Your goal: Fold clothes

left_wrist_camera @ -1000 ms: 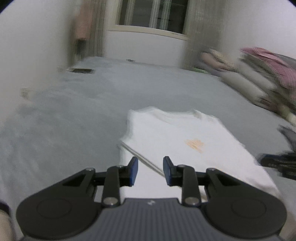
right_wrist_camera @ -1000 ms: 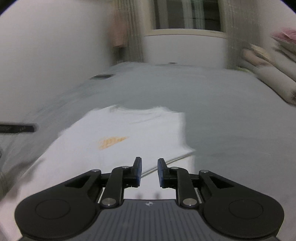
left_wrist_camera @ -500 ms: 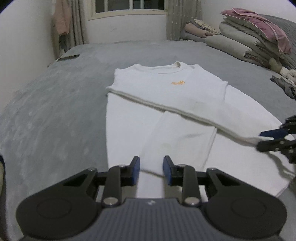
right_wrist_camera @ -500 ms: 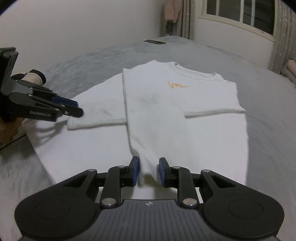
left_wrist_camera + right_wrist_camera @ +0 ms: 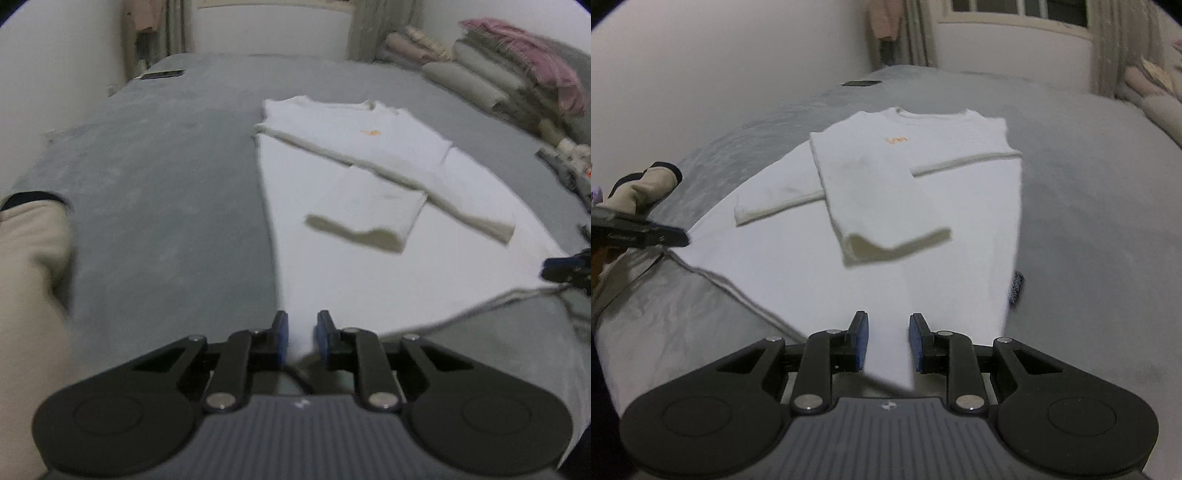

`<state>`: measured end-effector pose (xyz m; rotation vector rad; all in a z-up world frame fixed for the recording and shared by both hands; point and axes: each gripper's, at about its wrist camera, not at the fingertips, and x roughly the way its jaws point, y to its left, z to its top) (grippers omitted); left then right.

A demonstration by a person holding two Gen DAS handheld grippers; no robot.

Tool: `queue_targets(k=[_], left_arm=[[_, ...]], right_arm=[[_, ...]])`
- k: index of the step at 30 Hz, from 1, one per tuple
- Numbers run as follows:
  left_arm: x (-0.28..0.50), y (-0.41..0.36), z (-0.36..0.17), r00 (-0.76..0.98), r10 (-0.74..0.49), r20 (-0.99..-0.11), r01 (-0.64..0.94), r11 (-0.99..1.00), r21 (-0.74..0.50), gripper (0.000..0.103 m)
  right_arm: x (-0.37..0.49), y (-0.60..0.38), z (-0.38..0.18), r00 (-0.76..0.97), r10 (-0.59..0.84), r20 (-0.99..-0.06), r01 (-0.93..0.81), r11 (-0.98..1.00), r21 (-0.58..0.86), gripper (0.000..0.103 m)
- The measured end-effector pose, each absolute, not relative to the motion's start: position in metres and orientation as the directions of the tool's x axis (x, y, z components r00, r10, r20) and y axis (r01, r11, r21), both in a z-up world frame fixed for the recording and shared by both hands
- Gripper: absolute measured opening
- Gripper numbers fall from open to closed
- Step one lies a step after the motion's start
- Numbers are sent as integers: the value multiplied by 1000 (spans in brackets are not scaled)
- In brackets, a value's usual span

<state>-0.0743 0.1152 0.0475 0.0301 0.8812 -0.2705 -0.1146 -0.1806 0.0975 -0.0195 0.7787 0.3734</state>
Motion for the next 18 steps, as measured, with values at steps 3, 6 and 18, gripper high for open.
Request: queue_targets(k=[3,6,18], left_arm=[[-89,125,55,584,-220,-782,232,968,-98,17],[-108,133,79,595,-253,-763,206,966,-159,17],[-53,128,51,590,-245,-770,44,961,-272,21]], right_arm=[[-121,-190,100,645,314,-697,-302,942,144,22],[-120,-192,103,635,295,-714,-285,948,138,22],[-134,-241,112,683,188,-706,-14,969,245,40]])
